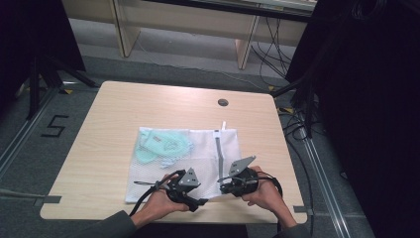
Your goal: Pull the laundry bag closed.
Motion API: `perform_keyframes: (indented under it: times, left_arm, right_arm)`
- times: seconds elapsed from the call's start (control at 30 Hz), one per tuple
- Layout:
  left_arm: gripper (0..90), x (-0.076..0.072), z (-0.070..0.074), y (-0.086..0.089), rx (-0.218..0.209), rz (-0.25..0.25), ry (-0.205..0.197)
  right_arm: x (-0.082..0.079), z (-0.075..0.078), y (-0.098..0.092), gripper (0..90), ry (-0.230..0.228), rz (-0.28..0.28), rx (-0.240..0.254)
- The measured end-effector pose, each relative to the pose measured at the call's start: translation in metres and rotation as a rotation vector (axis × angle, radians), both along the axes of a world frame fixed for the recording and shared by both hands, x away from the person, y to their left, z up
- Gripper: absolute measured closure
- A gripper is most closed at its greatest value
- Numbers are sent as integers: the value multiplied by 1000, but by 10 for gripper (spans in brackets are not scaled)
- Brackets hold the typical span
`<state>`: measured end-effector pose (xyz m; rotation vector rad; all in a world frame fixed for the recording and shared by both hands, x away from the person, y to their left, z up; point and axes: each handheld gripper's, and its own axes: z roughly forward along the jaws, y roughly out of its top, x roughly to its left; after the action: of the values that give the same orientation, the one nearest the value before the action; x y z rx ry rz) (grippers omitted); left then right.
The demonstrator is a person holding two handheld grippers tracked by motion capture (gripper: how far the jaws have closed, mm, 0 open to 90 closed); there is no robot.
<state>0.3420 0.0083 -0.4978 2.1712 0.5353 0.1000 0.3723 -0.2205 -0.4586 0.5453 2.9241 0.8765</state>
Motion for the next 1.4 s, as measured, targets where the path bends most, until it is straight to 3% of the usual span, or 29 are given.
perform_keyframes:
  times: [0.17, 0.23, 0.37, 0.4, 0.47, 0.53, 0.6, 0.63, 0.67, 0.73, 0.83, 0.97, 1.0, 1.07, 1.2, 1.27, 1.4]
  left_arm:
    - [408, 1, -2, -12, 1, -20, -24]
    - [465, 1, -6, -17, -8, -25, -25]
    - [511, 2, -13, -28, 13, -39, -54]
    - [509, 3, -13, -29, 51, -52, -67]
    - [512, 2, -14, -32, 44, -54, -72]
    - [531, 4, -14, -32, 66, -56, -90]
    - [553, 3, -15, -35, 43, -43, -89]
    - [558, 4, -14, -35, 64, -57, -95]
    - [571, 2, -15, -38, 40, -44, -87]
    - [608, 2, -15, -40, 56, -49, -111]
    - [626, 5, -16, -40, 55, -53, -101]
    - [726, 4, -16, -41, 60, -64, -124]
    - [737, 5, -15, -40, 84, -87, -141]
    - [759, 5, -15, -42, 80, -88, -150]
    - [838, 4, -14, -42, 113, -112, -197]
    - [857, 5, -15, -42, 114, -141, -190]
    - [878, 4, -15, -42, 103, -139, -188]
  right_arm:
    - [0, 1, 1, 864, -6, -3, 5]
    - [0, 1, 0, 864, 0, -7, 5]
    - [0, 1, 1, 864, 3, -14, 6]
    - [0, 1, 1, 864, 0, -9, 9]
    - [1, 1, 2, 864, -1, 5, 13]
    - [0, 1, 2, 864, 0, -5, 8]
    - [0, 1, 2, 864, 4, -7, 10]
    - [1, 2, 2, 864, 7, -4, 7]
    - [1, 1, 2, 864, 8, -9, 8]
    - [1, 1, 2, 864, 3, -2, 18]
    - [1, 2, 1, 864, 9, -14, 20]
    - [2, 1, 1, 864, 15, -17, 19]
    - [2, 1, 2, 864, 15, -17, 17]
    - [2, 1, 1, 864, 15, -14, 18]
    - [3, 0, 0, 864, 16, -24, 24]
    - [4, 0, -1, 864, 30, -21, 20]
    - [6, -3, -2, 864, 20, -14, 24]
